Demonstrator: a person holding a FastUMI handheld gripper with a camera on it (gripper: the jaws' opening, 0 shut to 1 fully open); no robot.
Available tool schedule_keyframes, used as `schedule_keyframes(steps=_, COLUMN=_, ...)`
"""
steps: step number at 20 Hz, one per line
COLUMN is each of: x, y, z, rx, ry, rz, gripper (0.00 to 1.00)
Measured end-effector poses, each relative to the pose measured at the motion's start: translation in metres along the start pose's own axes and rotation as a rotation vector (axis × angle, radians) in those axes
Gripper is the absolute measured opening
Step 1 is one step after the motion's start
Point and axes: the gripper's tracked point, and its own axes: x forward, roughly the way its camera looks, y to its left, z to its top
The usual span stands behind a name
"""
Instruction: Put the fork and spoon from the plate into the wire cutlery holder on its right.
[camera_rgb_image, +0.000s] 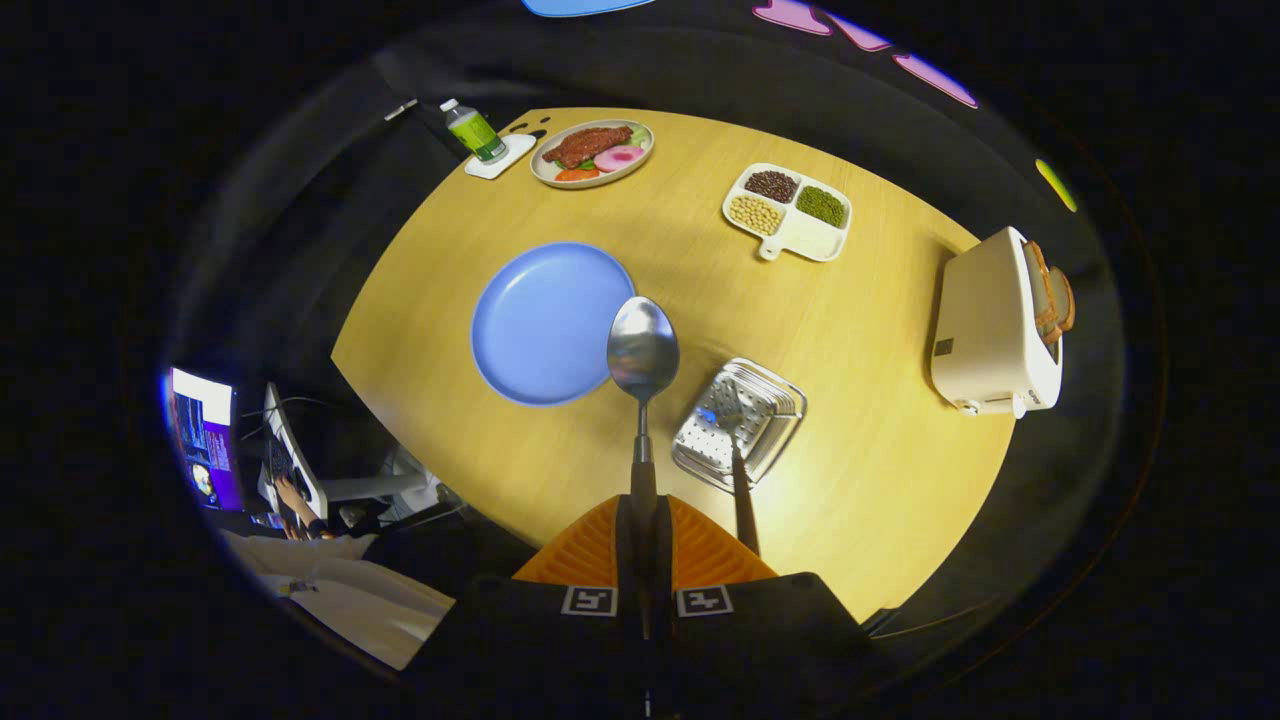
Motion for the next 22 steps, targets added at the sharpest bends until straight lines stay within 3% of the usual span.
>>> schedule_keyframes(steps=5, x=0.005, y=-0.046, z=-0.02, rx=-0.101, ry=0.177, rz=-0.048, gripper=0.07)
schedule_keyframes(steps=10, x=0.016, y=-0.059, z=-0.02, rx=-0.095, ry=0.28, rz=-0.005, gripper=0.07)
schedule_keyframes(steps=22, x=0.034, y=-0.061, z=-0.009, rx=-0.089, ry=0.338, rz=0.027, gripper=0.11)
